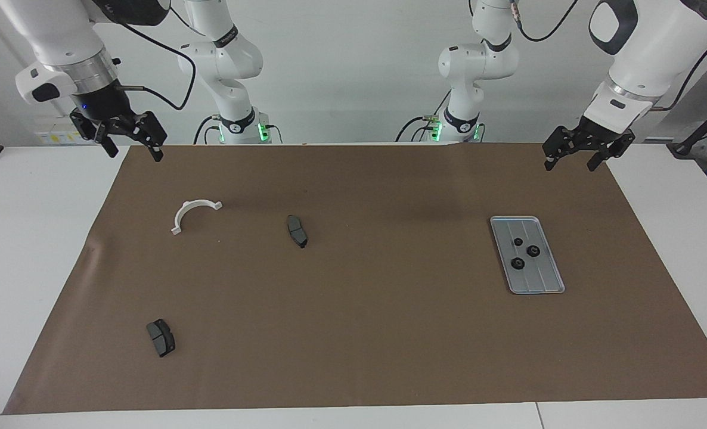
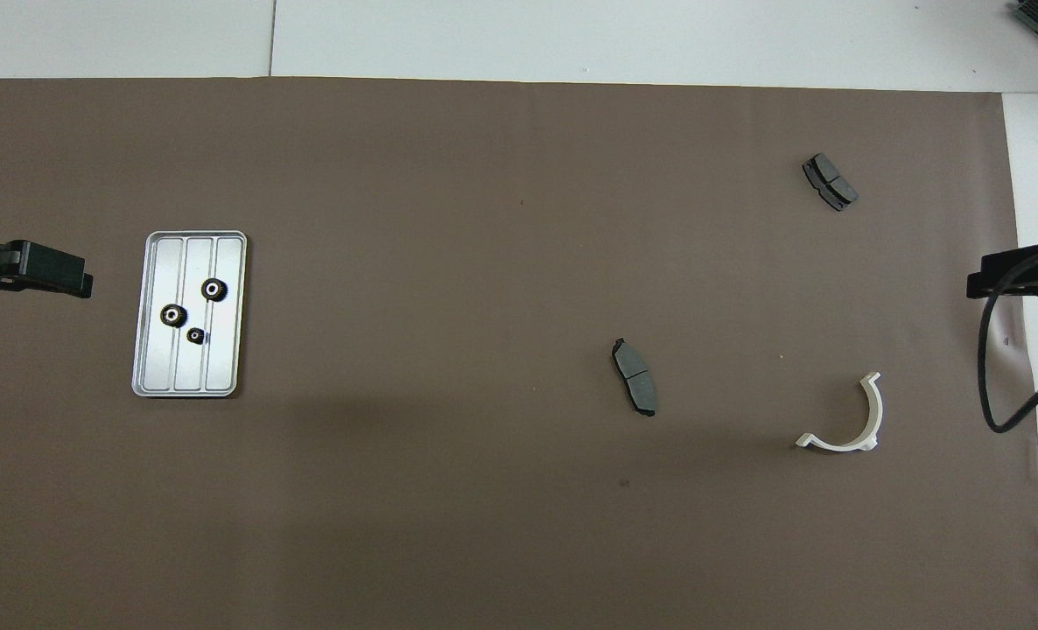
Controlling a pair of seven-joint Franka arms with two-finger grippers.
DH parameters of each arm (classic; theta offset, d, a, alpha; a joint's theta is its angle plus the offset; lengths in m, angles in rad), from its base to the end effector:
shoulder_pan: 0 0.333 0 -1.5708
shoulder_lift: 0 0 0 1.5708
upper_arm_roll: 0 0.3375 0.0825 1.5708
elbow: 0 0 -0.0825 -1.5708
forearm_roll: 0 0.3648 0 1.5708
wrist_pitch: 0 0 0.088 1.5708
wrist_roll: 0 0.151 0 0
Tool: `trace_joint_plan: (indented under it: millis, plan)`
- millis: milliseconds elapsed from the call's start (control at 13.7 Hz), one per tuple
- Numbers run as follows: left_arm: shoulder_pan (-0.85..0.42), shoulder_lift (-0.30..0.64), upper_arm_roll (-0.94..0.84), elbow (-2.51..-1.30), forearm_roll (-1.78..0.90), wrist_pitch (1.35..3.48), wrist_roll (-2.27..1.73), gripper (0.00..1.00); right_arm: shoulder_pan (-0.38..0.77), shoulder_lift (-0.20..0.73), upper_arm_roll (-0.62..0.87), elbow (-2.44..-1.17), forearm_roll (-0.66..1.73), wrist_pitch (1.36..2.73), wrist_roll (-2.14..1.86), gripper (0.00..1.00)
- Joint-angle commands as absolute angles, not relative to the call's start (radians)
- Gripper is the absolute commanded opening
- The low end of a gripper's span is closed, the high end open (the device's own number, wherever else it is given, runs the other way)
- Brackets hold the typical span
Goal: Place bearing gear from tray to pile
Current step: 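Move the left gripper over the metal tray of black gears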
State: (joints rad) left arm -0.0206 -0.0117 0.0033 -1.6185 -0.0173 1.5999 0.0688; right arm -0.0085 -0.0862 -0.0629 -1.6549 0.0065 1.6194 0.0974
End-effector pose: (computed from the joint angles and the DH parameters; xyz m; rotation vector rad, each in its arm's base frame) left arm 0.5329 -0.0118 0.5892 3.1212 -0.1336 -0.0101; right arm 0.5120 -0.0371 0.6132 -3.1169 0.2638 -0.0788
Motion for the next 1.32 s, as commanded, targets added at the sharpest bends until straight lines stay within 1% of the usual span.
trace_joint_plan:
  millis: [0, 732, 952, 1099, 1245]
  plan:
    - [-0.028, -0.034, 0.005, -1.643, 0.003, 1.615, 0.077, 1.0, -0.017, -0.091, -0.058, -1.66, -0.012, 1.634, 0.075, 1.0]
    - [-0.014, -0.032, 0.009, -1.643, 0.003, 1.629, 0.075, 1.0, -0.015, -0.091, -0.058, -1.66, -0.012, 1.634, 0.075, 1.0]
    - [-0.014, -0.032, 0.009, -1.683, 0.003, 1.724, 0.066, 1.0, -0.015, -0.091, -0.058, -1.66, -0.012, 1.634, 0.075, 1.0]
    - [-0.015, -0.011, 0.008, -1.693, 0.003, 1.738, 0.066, 1.0, -0.015, -0.091, -0.058, -1.66, -0.012, 1.634, 0.075, 1.0]
    - [-0.017, 0.03, 0.008, -1.695, 0.003, 1.769, 0.066, 1.0, -0.014, -0.091, -0.058, -1.66, -0.012, 1.634, 0.075, 1.0]
